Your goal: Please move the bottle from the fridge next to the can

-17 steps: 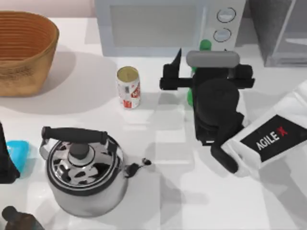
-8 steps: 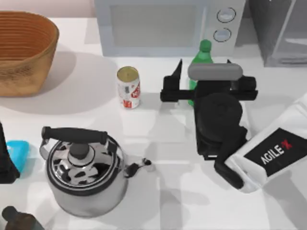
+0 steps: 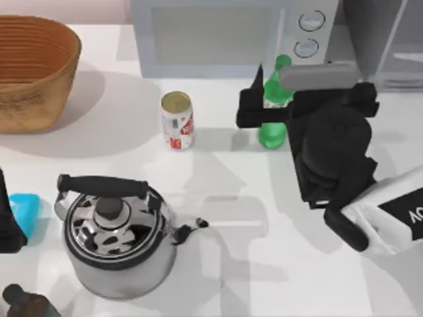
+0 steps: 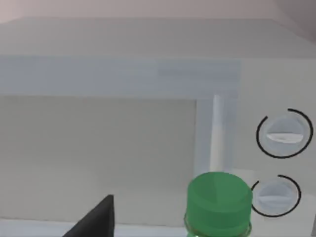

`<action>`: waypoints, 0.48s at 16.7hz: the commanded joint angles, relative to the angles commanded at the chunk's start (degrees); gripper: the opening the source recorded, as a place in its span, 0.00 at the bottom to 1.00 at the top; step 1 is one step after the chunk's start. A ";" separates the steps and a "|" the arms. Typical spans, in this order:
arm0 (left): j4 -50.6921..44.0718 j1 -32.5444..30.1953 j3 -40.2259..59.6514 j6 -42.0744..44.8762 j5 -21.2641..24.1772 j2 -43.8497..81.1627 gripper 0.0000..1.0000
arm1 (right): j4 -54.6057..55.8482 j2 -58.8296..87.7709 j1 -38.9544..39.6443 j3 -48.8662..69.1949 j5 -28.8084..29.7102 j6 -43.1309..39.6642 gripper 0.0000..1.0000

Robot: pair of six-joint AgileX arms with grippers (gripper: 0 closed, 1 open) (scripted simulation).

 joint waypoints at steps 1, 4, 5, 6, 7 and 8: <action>0.00 0.00 0.00 0.00 0.00 0.00 1.00 | -2.41 -4.16 -1.16 -1.68 -1.84 -0.13 1.00; 0.00 0.00 0.00 0.00 0.00 0.00 1.00 | -11.32 -19.54 -6.04 -7.70 -7.77 -0.45 1.00; 0.00 0.00 0.00 0.00 0.00 0.00 1.00 | -14.74 -25.34 -7.99 -9.94 -9.79 -0.55 1.00; 0.00 0.00 0.00 0.00 0.00 0.00 1.00 | -18.34 -31.33 -10.05 -12.26 -11.80 -0.63 1.00; 0.00 0.00 0.00 0.00 0.00 0.00 1.00 | -22.07 -37.43 -12.18 -14.63 -13.81 -0.71 1.00; 0.00 0.00 0.00 0.00 0.00 0.00 1.00 | -25.89 -43.58 -14.34 -17.03 -15.79 -0.77 1.00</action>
